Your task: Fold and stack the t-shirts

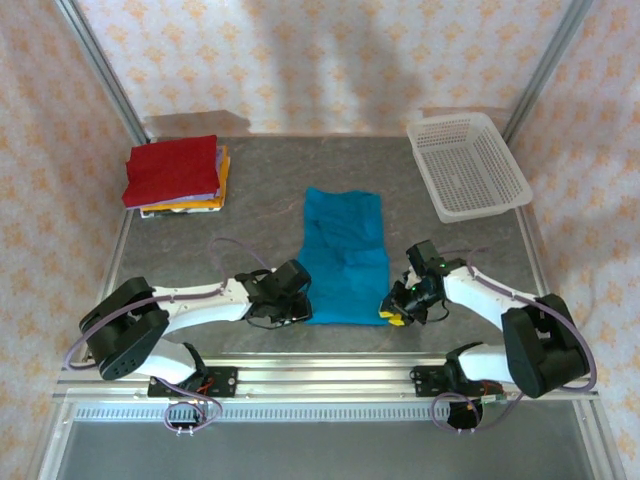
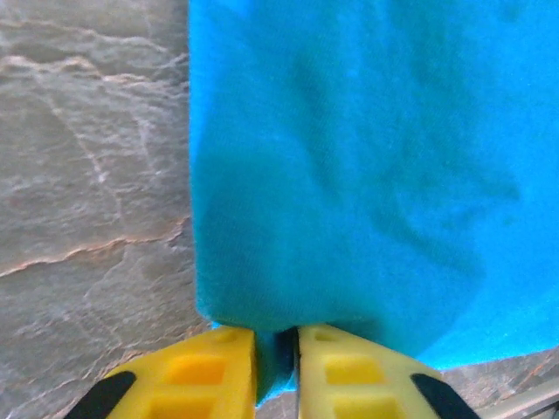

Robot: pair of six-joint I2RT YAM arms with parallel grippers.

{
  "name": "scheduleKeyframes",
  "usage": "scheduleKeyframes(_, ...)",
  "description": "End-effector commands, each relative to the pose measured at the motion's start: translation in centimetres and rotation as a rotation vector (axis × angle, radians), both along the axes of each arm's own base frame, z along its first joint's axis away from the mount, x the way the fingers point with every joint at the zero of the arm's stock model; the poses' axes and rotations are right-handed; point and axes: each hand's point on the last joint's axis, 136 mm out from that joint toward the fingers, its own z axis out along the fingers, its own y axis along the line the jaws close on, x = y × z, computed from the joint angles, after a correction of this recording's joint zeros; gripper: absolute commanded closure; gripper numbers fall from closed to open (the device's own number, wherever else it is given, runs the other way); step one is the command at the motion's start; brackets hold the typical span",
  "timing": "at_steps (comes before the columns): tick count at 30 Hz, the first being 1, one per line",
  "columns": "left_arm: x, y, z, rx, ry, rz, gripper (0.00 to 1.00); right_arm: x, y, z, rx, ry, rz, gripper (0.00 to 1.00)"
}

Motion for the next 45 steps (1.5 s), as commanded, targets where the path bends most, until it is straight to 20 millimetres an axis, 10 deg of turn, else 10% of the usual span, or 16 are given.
scheduleKeyframes(1, 0.8, -0.9, 0.4, -0.022, -0.008, -0.003, 0.91, 0.0, 0.2, 0.1, 0.008, -0.001, 0.011, 0.85)
scheduleKeyframes(6, 0.4, -0.8, 0.7, -0.027, 0.006, -0.010, 1.00, -1.2, -0.6, 0.2, -0.029, 0.021, 0.022, 1.00)
scheduleKeyframes(18, -5.0, -2.0, 1.4, 0.008, 0.158, -0.137, 1.00, -8.1, -0.6, 0.7, -0.102, 0.206, 0.130, 1.00)
scheduleKeyframes(31, -4.2, -1.5, 8.4, 0.006, 0.081, -0.135, 1.00, -3.2, -0.7, 9.6, -0.119, -0.100, 0.031, 1.00)
scheduleKeyframes(45, 7.3, -2.7, 15.4, -0.048, -0.070, -0.159, 1.00, 5.8, -1.8, 15.3, -0.152, -0.372, -0.079, 1.00)
